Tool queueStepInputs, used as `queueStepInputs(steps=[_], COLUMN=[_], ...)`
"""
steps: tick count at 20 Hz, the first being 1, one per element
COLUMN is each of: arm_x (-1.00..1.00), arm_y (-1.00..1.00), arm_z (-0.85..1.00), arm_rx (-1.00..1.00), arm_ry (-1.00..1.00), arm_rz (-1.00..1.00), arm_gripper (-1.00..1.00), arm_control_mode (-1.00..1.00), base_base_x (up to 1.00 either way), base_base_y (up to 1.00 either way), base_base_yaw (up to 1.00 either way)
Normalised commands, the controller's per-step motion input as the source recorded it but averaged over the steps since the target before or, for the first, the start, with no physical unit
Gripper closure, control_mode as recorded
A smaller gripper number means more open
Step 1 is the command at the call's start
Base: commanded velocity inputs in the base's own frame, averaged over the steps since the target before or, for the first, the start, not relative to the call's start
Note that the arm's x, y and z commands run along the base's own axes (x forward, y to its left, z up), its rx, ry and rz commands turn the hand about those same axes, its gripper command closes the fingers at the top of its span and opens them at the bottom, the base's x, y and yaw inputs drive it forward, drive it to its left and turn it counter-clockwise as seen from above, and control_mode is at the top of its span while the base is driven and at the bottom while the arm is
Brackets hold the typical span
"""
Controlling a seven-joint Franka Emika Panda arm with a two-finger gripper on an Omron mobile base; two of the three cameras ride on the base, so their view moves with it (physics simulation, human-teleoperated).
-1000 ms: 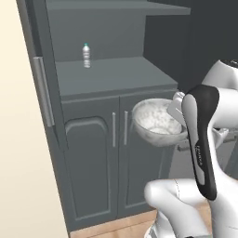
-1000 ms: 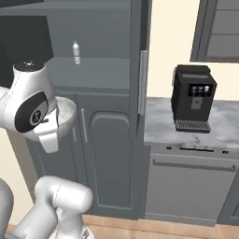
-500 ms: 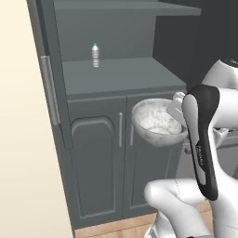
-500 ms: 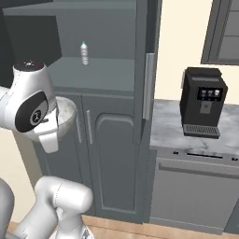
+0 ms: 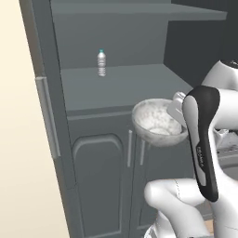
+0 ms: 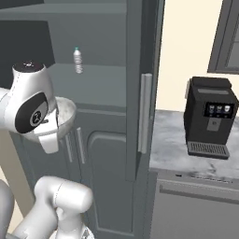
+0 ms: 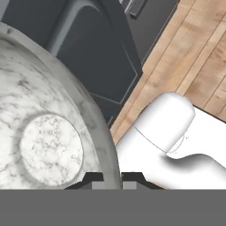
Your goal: Pick the mug and place it in the sink. Pick the bowl and place it in the open cabinet and then close the cabinet.
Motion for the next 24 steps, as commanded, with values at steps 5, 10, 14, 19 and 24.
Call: queueStepInputs(steps=[5,10,14,19,24], arm_x=[0.0,0.0,0.0,0.0,0.0], arm_y=[0.0,0.0,0.0,0.0,0.0], arm_z=[0.0,0.0,0.0,0.0,0.0], arm_rx=[0.0,0.0,0.0,0.0,0.0], arm_ry=[0.0,0.0,0.0,0.0,0.0], arm_rz=[0.0,0.0,0.0,0.0,0.0], arm_gripper=[1.0,1.0,1.0,1.0,1.0], arm_control_mode=[1.0,1.0,1.0,1.0,1.0], base_base_x=[0.15,0.0,0.32,0.41,0.23], base_base_y=[0.0,0.0,0.0,0.0,0.0], base_base_yaw=[0.02,0.0,0.0,0.0,0.0])
